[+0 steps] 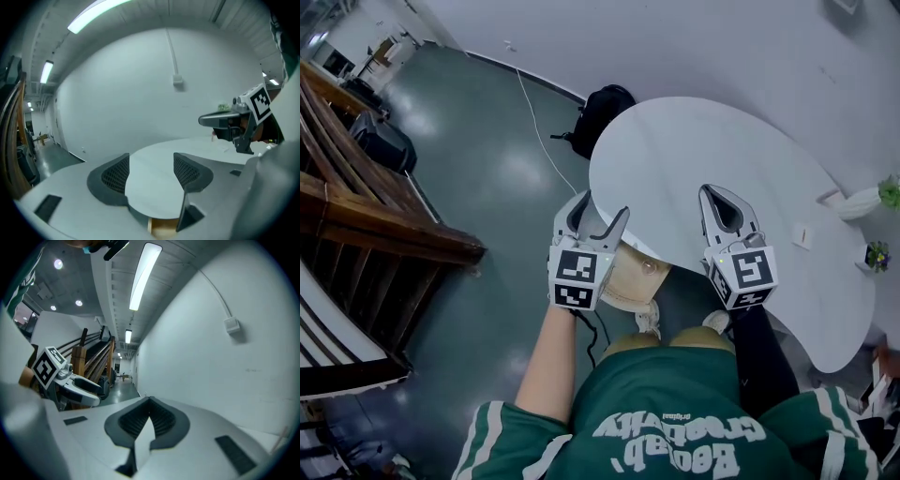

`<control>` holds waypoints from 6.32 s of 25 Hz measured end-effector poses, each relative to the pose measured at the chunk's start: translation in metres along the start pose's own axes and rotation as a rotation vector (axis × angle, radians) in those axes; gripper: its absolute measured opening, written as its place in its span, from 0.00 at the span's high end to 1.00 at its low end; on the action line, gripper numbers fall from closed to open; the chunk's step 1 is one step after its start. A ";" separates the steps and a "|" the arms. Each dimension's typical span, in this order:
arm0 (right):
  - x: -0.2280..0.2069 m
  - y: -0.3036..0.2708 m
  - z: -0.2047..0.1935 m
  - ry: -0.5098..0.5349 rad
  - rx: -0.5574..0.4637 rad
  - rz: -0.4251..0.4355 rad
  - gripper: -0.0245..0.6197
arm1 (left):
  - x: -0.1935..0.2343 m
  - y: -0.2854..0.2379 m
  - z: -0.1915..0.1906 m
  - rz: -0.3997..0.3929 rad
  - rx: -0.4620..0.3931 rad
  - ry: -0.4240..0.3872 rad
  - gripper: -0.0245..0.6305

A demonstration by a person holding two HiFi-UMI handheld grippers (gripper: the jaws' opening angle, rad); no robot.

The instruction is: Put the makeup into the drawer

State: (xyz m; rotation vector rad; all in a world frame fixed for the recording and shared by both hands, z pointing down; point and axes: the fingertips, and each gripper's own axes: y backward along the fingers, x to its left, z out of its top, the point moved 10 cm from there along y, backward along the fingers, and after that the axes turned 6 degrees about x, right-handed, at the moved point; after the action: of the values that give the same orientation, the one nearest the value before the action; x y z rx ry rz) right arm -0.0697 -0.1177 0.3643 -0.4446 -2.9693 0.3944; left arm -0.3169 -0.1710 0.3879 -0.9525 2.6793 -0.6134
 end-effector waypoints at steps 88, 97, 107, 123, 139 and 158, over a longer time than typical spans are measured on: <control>-0.356 0.370 -0.160 -0.215 0.097 -0.624 0.95 | -0.541 -0.345 0.035 -0.924 0.764 -1.184 0.53; -0.359 0.358 -0.143 -0.194 0.048 -0.600 0.95 | -0.522 -0.302 0.091 -0.708 0.412 -0.858 0.53; -0.355 0.343 -0.109 -0.126 -0.024 -0.568 0.95 | -0.487 -0.236 0.159 -0.499 0.076 -0.444 0.53; -0.326 0.311 -0.087 -0.069 -0.029 -0.475 0.95 | -0.422 -0.159 0.165 -0.302 -0.201 -0.095 0.53; -0.175 0.149 -0.026 -0.008 -0.057 -0.160 0.95 | -0.220 -0.068 0.110 -0.070 -0.157 -0.021 0.53; 0.021 0.001 0.012 0.052 -0.083 0.181 0.95 | -0.037 0.045 0.012 0.220 -0.073 0.098 0.53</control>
State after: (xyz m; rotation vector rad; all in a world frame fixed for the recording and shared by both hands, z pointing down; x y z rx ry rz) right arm -0.0911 -0.1134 0.3544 -0.7242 -2.9128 0.2717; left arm -0.3089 -0.1189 0.3597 -0.6458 2.8580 -0.5308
